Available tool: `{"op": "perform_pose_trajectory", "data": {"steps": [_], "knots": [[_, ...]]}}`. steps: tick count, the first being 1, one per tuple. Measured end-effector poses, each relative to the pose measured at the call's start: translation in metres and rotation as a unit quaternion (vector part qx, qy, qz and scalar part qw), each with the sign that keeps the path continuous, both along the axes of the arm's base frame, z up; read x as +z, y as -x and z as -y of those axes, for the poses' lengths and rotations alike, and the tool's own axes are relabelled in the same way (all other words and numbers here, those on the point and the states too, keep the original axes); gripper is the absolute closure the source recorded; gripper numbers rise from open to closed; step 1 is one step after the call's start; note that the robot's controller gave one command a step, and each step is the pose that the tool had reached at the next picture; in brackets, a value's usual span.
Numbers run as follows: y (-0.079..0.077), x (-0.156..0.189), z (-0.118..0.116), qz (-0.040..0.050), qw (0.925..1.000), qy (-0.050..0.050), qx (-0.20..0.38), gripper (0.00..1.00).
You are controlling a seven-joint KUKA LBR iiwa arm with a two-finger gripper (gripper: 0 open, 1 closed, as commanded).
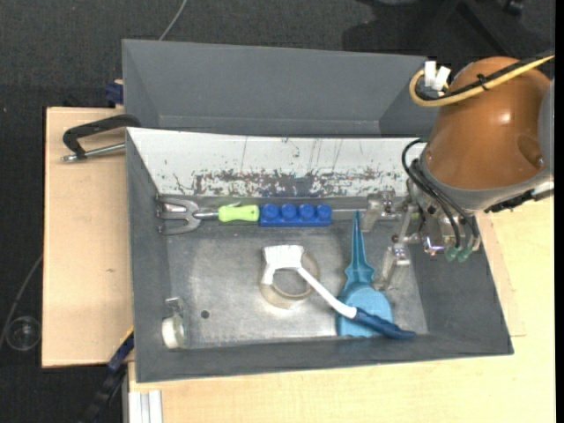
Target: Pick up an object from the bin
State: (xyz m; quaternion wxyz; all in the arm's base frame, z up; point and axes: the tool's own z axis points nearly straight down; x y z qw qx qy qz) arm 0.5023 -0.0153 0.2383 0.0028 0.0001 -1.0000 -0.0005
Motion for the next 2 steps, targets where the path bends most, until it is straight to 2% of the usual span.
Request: {"op": "perform_pose_trajectory", "data": {"steps": [1,2], "knots": [[-0.002,0.004,0.000,0.0046,1.0000,0.000,0.000,0.00],[-0.006,-0.077,-0.035,0.0049,0.9995,-0.001,-0.032,0.00]]}}
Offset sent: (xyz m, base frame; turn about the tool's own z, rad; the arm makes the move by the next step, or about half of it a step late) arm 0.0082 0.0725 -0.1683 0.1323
